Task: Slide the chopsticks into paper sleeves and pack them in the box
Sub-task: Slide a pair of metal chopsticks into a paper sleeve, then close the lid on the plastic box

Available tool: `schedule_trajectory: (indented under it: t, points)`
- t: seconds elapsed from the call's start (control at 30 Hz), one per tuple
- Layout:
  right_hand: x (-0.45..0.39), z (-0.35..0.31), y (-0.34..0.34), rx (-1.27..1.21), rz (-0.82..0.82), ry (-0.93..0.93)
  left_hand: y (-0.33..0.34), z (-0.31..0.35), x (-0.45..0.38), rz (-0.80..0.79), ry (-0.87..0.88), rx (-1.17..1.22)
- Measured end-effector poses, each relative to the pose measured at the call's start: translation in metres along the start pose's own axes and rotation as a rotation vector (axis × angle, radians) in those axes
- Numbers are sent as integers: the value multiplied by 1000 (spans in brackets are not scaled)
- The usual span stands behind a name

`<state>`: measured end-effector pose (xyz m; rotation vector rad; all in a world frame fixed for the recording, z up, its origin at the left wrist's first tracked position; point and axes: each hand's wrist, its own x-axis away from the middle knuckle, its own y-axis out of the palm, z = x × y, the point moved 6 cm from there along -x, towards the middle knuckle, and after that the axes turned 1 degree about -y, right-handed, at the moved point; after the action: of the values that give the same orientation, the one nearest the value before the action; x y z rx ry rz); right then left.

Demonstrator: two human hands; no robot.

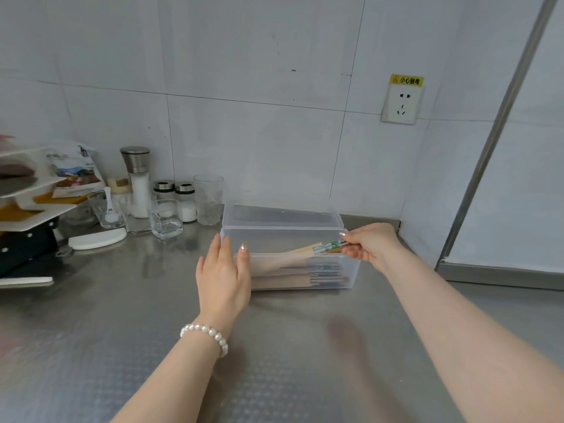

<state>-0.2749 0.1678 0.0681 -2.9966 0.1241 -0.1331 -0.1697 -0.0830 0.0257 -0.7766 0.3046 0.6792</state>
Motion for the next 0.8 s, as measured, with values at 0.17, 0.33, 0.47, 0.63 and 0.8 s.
schedule_trajectory:
  t: [0.17,0.33,0.47,0.63,0.8]
  points:
    - [3,-14,4,728,12,-140,-1,3,1,-29,-19,73]
    - [7,-12,6,934,-38,-196,-6,8,4,-35,-44,147]
    - [0,-18,-17,785,159,-293,-9,7,6,-45,-112,245]
    - [3,-13,-38,598,250,-395,-13,5,7,-5,-182,384]
    - [1,26,-25,345,13,-199,-14,-1,3,23,-230,383]
